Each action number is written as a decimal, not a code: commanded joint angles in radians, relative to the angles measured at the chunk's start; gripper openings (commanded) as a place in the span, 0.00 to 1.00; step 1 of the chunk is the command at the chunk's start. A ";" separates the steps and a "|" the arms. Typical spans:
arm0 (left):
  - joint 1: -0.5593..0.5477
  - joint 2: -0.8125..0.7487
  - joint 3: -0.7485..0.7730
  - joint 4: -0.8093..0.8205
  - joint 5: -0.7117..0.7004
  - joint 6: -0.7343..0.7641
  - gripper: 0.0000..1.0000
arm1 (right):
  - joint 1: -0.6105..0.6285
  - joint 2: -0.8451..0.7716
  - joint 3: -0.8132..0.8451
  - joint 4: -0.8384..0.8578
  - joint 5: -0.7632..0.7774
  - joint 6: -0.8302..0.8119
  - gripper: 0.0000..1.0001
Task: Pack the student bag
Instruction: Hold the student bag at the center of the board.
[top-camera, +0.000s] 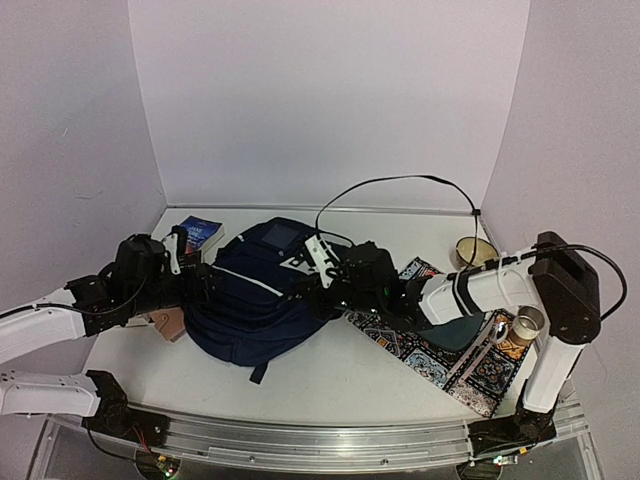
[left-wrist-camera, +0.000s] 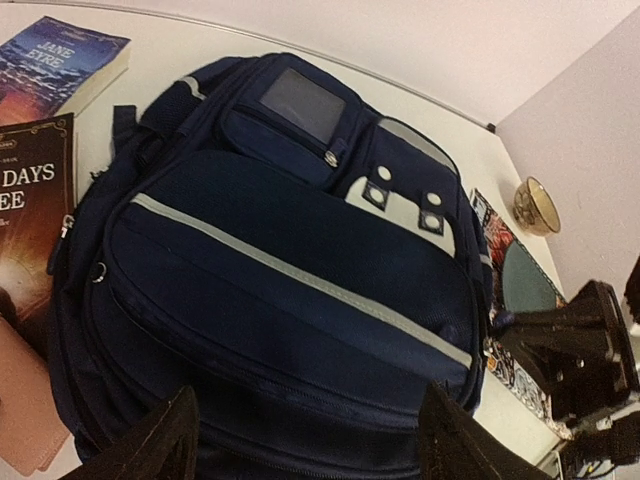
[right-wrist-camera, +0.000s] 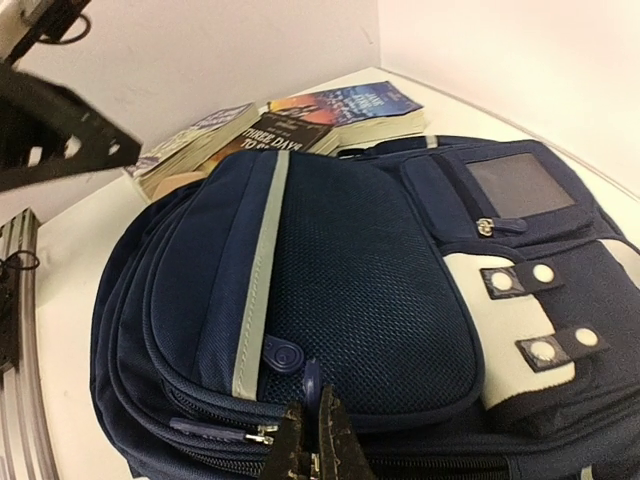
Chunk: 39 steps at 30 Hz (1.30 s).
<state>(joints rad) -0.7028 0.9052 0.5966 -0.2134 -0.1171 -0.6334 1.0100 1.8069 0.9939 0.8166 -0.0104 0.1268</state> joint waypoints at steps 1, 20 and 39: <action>-0.024 0.039 0.035 -0.050 0.110 0.067 0.76 | -0.014 -0.089 0.032 0.104 0.020 -0.012 0.00; -0.263 0.224 0.185 -0.062 -0.006 0.386 0.81 | -0.033 -0.131 0.034 0.048 -0.006 -0.037 0.00; -0.296 0.368 0.159 0.152 -0.095 0.731 0.60 | -0.077 -0.196 0.005 0.041 -0.042 -0.029 0.00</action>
<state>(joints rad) -0.9970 1.2287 0.7509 -0.1609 -0.1835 0.0238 0.9388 1.7023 0.9857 0.7514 -0.0313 0.1001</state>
